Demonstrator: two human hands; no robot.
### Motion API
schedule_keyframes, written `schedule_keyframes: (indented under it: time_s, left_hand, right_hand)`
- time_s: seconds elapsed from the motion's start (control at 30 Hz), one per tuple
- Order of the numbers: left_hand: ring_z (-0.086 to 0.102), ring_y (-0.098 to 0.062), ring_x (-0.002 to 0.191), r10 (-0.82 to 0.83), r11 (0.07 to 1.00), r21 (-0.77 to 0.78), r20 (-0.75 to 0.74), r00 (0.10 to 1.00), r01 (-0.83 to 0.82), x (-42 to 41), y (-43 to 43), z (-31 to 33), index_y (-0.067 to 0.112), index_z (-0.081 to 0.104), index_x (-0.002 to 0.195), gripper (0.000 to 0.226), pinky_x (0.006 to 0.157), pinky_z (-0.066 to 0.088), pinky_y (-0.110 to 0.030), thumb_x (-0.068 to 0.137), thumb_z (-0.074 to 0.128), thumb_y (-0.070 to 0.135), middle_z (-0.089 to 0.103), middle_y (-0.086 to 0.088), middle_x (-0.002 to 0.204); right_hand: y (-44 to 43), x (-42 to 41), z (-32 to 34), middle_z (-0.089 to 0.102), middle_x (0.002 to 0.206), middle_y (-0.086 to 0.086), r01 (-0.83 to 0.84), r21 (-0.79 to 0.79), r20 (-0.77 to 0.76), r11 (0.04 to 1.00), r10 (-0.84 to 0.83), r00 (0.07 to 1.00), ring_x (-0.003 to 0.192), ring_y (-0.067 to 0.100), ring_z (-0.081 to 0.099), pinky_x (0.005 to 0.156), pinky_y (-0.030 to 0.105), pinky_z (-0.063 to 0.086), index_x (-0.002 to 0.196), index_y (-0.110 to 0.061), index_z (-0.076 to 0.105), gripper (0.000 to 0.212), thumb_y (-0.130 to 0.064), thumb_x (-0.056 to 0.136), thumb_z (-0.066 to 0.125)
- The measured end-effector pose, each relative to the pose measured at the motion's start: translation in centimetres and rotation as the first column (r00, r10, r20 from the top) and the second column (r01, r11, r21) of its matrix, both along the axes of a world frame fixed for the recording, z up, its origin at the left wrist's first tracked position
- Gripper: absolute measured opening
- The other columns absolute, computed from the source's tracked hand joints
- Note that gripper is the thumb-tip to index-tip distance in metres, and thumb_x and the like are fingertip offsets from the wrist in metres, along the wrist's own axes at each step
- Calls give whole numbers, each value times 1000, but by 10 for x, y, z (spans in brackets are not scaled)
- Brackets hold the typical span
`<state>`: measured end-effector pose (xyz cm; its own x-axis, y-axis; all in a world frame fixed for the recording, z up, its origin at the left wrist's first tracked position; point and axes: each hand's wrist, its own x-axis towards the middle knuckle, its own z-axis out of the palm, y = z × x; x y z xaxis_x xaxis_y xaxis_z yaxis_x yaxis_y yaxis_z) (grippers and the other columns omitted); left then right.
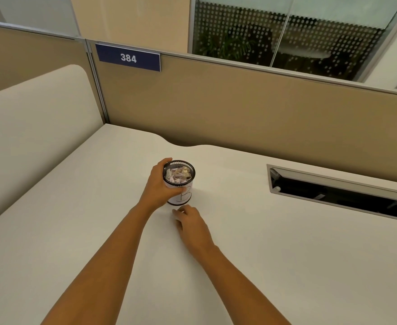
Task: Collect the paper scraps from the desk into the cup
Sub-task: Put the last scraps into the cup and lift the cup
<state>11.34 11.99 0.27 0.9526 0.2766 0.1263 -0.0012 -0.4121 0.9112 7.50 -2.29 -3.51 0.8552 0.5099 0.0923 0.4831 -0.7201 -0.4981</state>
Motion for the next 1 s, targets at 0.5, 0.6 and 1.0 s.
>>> schedule_keyframes:
  time_s: [0.5, 0.6, 1.0]
  left_hand:
    - [45, -7, 111, -6, 1000, -27, 2, 1000, 6, 3, 2, -3, 22, 40, 132, 85, 79, 38, -6, 61, 85, 12, 46, 1, 133]
    - [45, -7, 112, -10, 1000, -21, 6, 1000, 10, 3, 2, -4, 22, 39, 132, 85, 78, 38, -4, 61, 85, 13, 46, 1, 132]
    - [47, -13, 116, -6, 1000, -19, 16, 1000, 6, 2, 2, 0, 19, 37, 135, 88, 86, 39, -12, 61, 85, 13, 45, -3, 136]
  right_hand:
    - [27, 14, 8, 66, 107, 11, 66, -8, -15, 998, -66, 998, 99, 23, 59, 78, 26, 46, 103, -5, 68, 19, -9, 89, 56]
    - [30, 15, 8, 67, 107, 12, 85, 4, -45, 996, -85, 995, 98, 23, 60, 81, 27, 47, 102, -2, 68, 20, -2, 88, 54]
    - [19, 9, 26, 60, 105, 10, 151, 299, 6, 942, -160, 987, 94, 13, 44, 76, 6, 31, 99, -3, 59, 16, -16, 95, 51]
